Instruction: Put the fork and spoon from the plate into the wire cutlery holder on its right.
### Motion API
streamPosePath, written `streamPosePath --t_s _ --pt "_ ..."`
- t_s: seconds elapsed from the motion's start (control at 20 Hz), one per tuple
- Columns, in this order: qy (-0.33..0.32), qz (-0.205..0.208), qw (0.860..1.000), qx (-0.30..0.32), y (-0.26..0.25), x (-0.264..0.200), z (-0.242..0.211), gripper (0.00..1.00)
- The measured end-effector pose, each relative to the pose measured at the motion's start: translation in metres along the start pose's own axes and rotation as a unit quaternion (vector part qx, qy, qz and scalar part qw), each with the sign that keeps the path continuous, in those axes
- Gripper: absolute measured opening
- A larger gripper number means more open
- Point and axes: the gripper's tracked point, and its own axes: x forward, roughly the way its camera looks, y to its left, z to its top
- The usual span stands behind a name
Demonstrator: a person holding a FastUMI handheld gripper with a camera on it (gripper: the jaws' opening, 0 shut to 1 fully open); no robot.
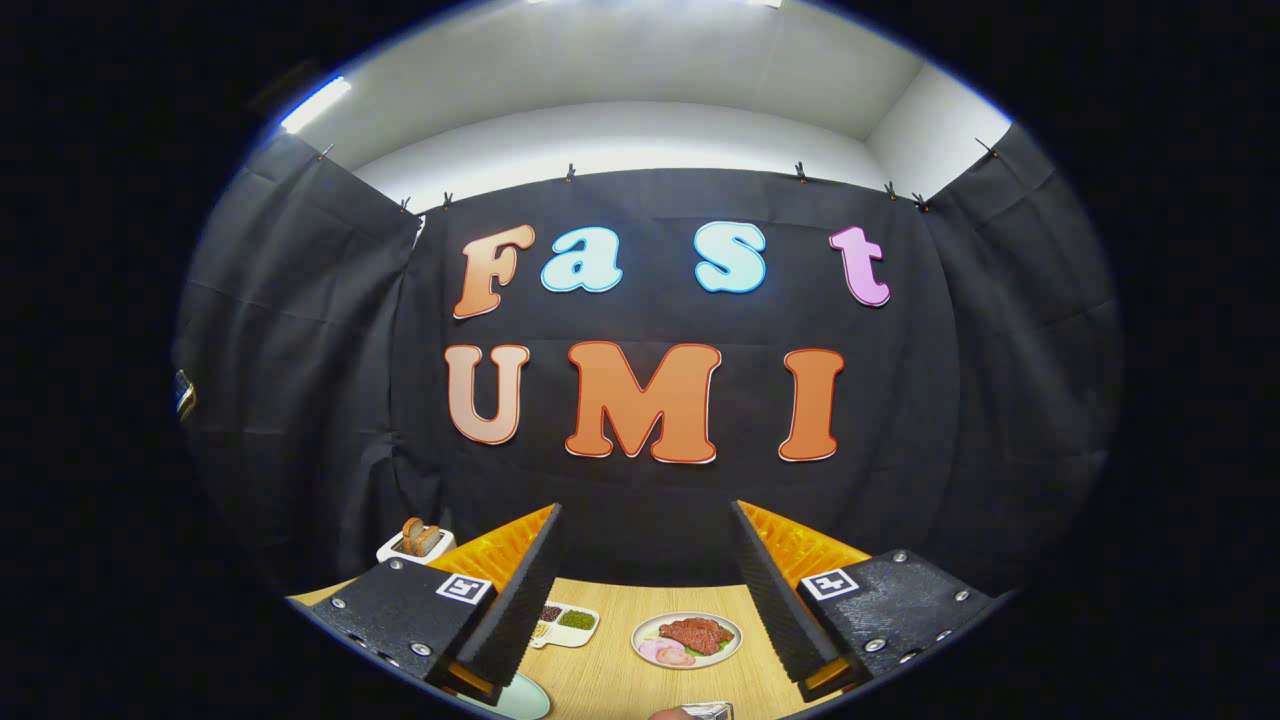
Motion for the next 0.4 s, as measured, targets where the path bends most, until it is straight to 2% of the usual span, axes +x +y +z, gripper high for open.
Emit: streamPosePath --t_s 0.2,0.4 --pt "-0.006 0.002 1.000 -0.014 0.0035 0.0015 0.0048 0.96" --pt "-0.001 0.000 1.000 -0.004 0.0067 0.0026 0.0016 0.97"
